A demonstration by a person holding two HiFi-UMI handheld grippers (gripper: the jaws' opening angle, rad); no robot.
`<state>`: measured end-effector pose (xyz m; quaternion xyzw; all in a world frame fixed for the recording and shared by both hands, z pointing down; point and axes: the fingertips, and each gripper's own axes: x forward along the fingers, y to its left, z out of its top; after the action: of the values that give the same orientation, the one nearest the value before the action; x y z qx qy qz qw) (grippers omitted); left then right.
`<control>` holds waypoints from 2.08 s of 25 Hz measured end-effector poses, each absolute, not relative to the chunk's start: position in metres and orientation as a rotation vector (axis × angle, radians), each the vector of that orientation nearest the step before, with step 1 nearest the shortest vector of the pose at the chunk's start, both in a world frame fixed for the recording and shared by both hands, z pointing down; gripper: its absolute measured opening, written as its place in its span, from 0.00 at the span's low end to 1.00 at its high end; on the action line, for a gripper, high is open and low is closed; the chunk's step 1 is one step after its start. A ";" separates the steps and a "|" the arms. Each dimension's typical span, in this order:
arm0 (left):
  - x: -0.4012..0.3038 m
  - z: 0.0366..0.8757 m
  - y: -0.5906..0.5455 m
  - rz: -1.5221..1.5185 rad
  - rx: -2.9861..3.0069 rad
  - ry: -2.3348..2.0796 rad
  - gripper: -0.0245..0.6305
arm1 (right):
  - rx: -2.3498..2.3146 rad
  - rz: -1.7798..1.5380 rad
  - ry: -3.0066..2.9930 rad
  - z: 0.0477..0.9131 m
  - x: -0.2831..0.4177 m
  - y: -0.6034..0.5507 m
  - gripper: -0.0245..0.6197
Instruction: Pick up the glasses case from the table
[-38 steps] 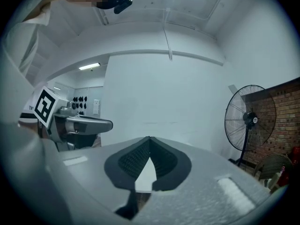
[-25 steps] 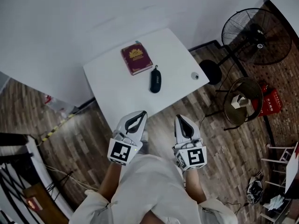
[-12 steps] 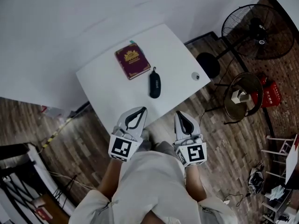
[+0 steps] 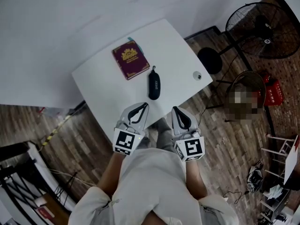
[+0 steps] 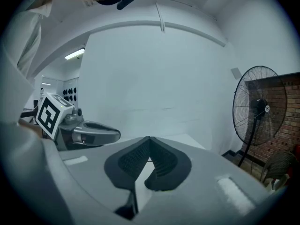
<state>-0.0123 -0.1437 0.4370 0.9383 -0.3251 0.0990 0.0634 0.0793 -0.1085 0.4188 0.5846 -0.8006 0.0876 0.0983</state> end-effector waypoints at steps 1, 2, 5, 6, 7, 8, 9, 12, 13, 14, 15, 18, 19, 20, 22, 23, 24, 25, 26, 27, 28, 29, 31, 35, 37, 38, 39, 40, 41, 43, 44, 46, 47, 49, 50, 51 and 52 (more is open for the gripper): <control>-0.009 0.443 -0.148 0.315 2.826 -0.984 0.08 | 1.719 0.270 -2.370 0.423 0.081 -0.113 0.04; -0.007 0.448 -0.152 0.330 2.817 -0.988 0.08 | 1.707 0.281 -2.372 0.426 0.083 -0.117 0.04; 0.001 0.462 -0.166 0.359 2.789 -1.023 0.09 | 1.665 0.314 -2.381 0.438 0.089 -0.129 0.04; 0.004 0.466 -0.170 0.368 2.777 -1.036 0.10 | 1.648 0.324 -2.382 0.443 0.092 -0.133 0.04; 0.007 0.471 -0.174 0.379 2.764 -1.047 0.10 | 1.632 0.334 -2.380 0.447 0.094 -0.137 0.04; 0.009 0.476 -0.178 0.391 2.749 -1.055 0.11 | 1.617 0.345 -2.379 0.452 0.097 -0.141 0.04; 0.011 0.481 -0.181 0.404 2.731 -1.062 0.12 | 1.605 0.360 -2.379 0.456 0.100 -0.145 0.04; 0.019 0.499 -0.191 0.449 2.677 -1.083 0.15 | 1.570 0.398 -2.379 0.468 0.109 -0.157 0.04; 0.021 0.506 -0.195 0.464 2.660 -1.090 0.16 | 1.556 0.409 -2.378 0.473 0.111 -0.161 0.04; 0.024 0.512 -0.198 0.479 2.645 -1.098 0.16 | 1.540 0.420 -2.377 0.478 0.113 -0.164 0.04; 0.026 0.518 -0.201 0.493 2.630 -1.105 0.17 | 1.524 0.431 -2.376 0.483 0.115 -0.168 0.04; 0.031 0.536 -0.209 0.536 2.589 -1.123 0.19 | 1.472 0.458 -2.370 0.499 0.118 -0.175 0.04; 0.032 0.541 -0.211 0.552 2.577 -1.127 0.20 | 1.456 0.467 -2.368 0.504 0.118 -0.177 0.04; 0.034 0.546 -0.214 0.567 2.565 -1.130 0.21 | 1.442 0.476 -2.368 0.509 0.119 -0.180 0.04; 0.037 0.556 -0.218 0.590 2.540 -1.137 0.22 | 1.418 0.495 -2.370 0.516 0.120 -0.184 0.04; 0.038 0.561 -0.220 0.598 2.528 -1.140 0.22 | 1.407 0.503 -2.371 0.519 0.121 -0.187 0.04; 0.039 0.566 -0.222 0.606 2.517 -1.144 0.23 | 1.396 0.509 -2.371 0.522 0.121 -0.188 0.04; 0.040 0.570 -0.223 0.614 2.506 -1.147 0.23 | 1.385 0.516 -2.372 0.525 0.122 -0.190 0.04; 0.041 0.574 -0.224 0.622 2.496 -1.150 0.24 | 1.376 0.524 -2.374 0.528 0.122 -0.191 0.04; 0.042 0.578 -0.224 0.630 2.486 -1.152 0.24 | 1.366 0.530 -2.375 0.531 0.123 -0.192 0.04; 0.043 0.582 -0.225 0.637 2.476 -1.154 0.24 | 1.356 0.536 -2.375 0.533 0.123 -0.193 0.04; 0.044 0.585 -0.224 0.646 2.467 -1.157 0.24 | 1.346 0.542 -2.374 0.535 0.124 -0.194 0.04; 0.045 0.593 -0.225 0.663 2.450 -1.161 0.25 | 1.330 0.550 -2.371 0.539 0.126 -0.195 0.04; 0.047 0.606 -0.227 0.700 2.421 -1.170 0.27 | 1.311 0.559 -2.369 0.545 0.129 -0.198 0.04; 0.047 0.613 -0.229 0.719 2.401 -1.176 0.31 | 1.305 0.562 -2.367 0.546 0.131 -0.199 0.04; 0.048 0.616 -0.230 0.728 2.391 -1.179 0.33 | 1.301 0.565 -2.365 0.547 0.132 -0.200 0.04; 0.049 0.620 -0.231 0.738 2.383 -1.182 0.35 | 1.298 0.568 -2.363 0.548 0.133 -0.200 0.04; 0.049 0.623 -0.231 0.746 2.374 -1.184 0.37 | 1.294 0.571 -2.361 0.550 0.134 -0.200 0.04; 0.051 0.626 -0.232 0.754 2.366 -1.184 0.39 | 1.290 0.574 -2.359 0.551 0.135 -0.199 0.04; 0.053 0.632 -0.234 0.766 2.350 -1.183 0.42 | 1.282 0.580 -2.357 0.553 0.136 -0.199 0.04; 0.054 0.635 -0.234 0.771 2.343 -1.183 0.44 | 1.279 0.582 -2.356 0.554 0.137 -0.200 0.04; 0.056 0.641 -0.236 0.780 2.328 -1.186 0.47 | 1.273 0.584 -2.354 0.555 0.139 -0.200 0.04; 0.058 0.644 -0.236 0.785 2.321 -1.186 0.50 | 1.270 0.586 -2.353 0.555 0.139 -0.201 0.04; 0.061 0.650 -0.237 0.801 2.309 -1.181 0.52 | 1.265 0.592 -2.351 0.557 0.141 -0.202 0.04; 0.062 0.654 -0.237 0.812 2.303 -1.178 0.54 | 1.263 0.594 -2.351 0.558 0.141 -0.203 0.04; 0.063 0.657 -0.237 0.823 2.297 -1.176 0.55 | 1.261 0.595 -2.351 0.558 0.142 -0.203 0.04; 0.063 0.659 -0.237 0.837 2.290 -1.175 0.56 | 1.258 0.596 -2.350 0.559 0.142 -0.204 0.04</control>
<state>0.0633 -0.2365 0.6595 0.8262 -0.4239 0.3019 0.2159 0.1424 -0.2038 0.5589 0.4509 -0.8423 0.2137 0.2036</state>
